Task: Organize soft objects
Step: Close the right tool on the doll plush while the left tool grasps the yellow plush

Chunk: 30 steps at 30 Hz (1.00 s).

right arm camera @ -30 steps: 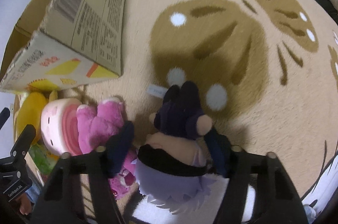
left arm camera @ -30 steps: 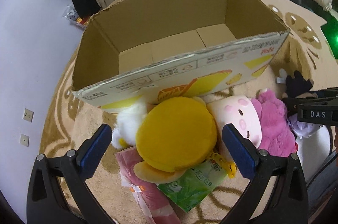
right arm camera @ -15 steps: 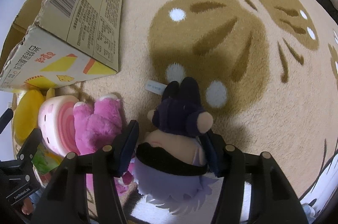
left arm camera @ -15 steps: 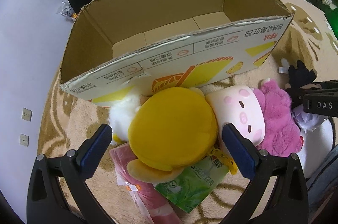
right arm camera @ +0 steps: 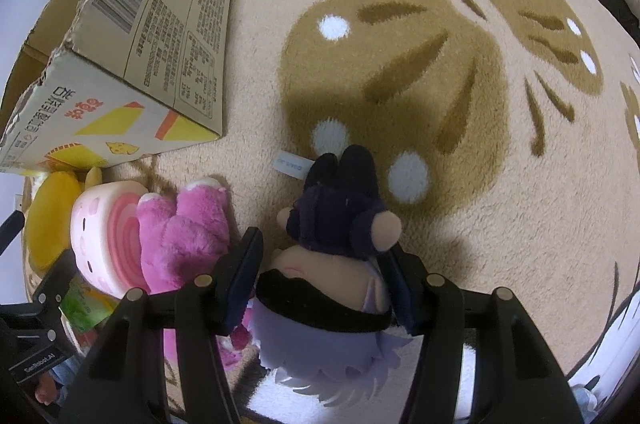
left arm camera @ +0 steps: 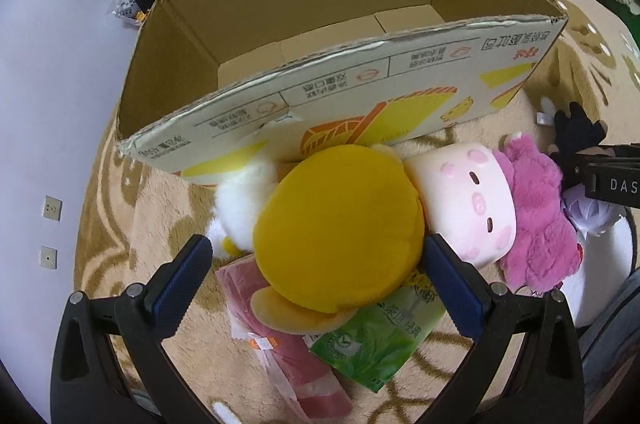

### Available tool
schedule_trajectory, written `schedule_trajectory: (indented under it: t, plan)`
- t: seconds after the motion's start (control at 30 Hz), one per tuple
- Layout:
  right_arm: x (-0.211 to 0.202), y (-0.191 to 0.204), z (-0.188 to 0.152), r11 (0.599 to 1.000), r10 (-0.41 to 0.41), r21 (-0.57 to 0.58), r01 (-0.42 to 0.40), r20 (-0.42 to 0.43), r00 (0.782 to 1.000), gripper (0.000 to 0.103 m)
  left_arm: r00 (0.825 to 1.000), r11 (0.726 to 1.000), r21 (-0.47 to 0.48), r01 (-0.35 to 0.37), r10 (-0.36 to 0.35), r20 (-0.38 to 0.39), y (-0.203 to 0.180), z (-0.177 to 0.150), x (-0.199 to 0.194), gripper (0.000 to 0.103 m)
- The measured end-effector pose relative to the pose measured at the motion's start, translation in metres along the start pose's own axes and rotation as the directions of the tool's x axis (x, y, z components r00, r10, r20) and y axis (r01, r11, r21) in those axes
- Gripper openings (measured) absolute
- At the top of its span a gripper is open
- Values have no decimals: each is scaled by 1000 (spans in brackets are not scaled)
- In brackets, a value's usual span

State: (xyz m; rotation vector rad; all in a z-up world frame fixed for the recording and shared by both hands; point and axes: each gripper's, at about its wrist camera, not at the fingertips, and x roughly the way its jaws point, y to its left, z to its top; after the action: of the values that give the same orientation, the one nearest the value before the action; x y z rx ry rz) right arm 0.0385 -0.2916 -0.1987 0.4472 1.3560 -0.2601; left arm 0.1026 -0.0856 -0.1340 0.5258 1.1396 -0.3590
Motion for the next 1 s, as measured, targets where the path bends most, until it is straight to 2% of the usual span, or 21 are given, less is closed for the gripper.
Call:
schedule_trajectory:
  t: [0.17,0.43,0.47,0.6,0.73,1.0]
  plan:
    - [-1,2,1,1000,-4,-3,4,2,1000,61,999,999,29,-25,24,26,-6,-1,-1,103]
    - [-1,6,-1,1000,-12,-16,12,-4,1000,61,989,984,121,-127,115,95,-26,-4,-4,103]
    - [0,7,-2,1000,-14,-20,14,-5,1000,61,988,984,123,-129,117,99,-27,-4,-5,102]
    - [-1,15,-5,999,-25,-36,25,0,1000,60,993,987,139,-78,64,101,-34,-6,-7,80]
    - [-2,18,-7,999,-19,-27,19,2,1000,57,991,984,154,-89,72,111,-40,-7,-8,79]
    - [-7,25,-10,999,-4,-41,5,19,1000,55,993,992,109,-67,56,102,-32,-6,-13,78]
